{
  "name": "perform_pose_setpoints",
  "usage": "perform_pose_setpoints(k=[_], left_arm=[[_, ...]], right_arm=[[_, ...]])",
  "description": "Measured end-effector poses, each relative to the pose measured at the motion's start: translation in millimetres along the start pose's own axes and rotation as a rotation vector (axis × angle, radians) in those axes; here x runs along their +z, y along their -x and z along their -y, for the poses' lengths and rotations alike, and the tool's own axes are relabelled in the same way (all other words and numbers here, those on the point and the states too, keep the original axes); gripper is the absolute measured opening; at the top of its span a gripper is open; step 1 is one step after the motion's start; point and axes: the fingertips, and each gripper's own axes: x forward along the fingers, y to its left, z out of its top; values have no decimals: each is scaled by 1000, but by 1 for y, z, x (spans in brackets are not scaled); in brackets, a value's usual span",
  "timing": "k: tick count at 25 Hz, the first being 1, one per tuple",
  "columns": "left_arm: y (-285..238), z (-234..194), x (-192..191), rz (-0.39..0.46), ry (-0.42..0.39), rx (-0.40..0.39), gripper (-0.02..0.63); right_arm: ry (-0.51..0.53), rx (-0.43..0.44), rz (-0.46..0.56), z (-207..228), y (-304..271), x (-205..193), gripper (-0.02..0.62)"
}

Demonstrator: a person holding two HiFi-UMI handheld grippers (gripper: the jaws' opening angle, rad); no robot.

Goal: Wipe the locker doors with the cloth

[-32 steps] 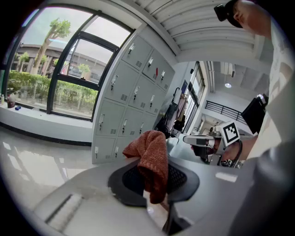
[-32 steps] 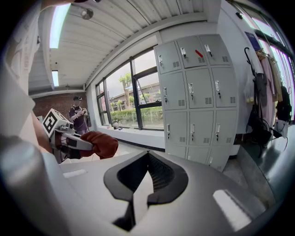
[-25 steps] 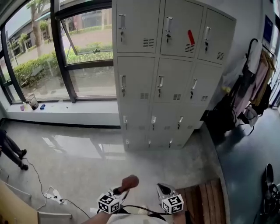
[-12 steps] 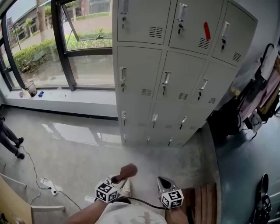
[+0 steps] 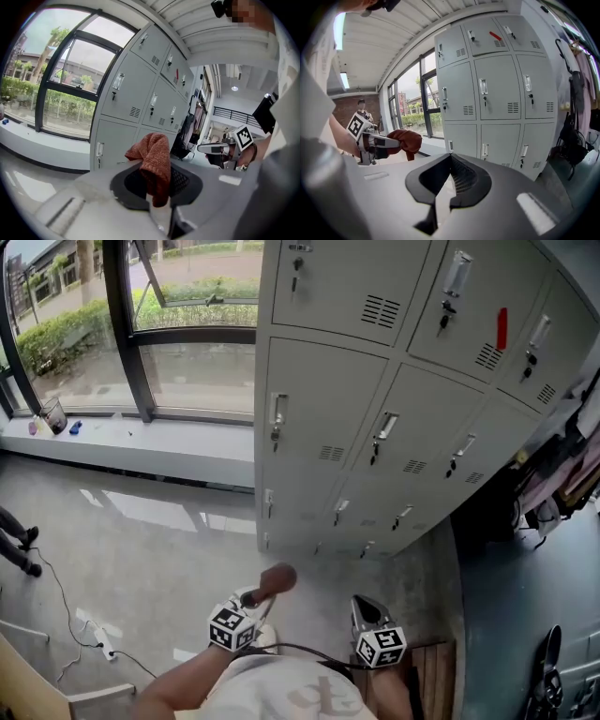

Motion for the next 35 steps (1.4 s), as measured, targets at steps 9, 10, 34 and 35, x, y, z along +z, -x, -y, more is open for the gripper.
perform_pose_setpoints(k=[9,10,34,35], left_arm=[[-23,-63,28,10,48,50,54],[-25,-69,26,-4,44,70,54],[-157,-171,71,-102,172,499,55],[-159,-179,74,-97,179,510,55]], right_arm=[[11,30,-24,8,-65,22,8],[6,40,-25,10,-72,24,8],[72,384,1,128,-220,115,8],[75,386,-5,129,-222,114,8]])
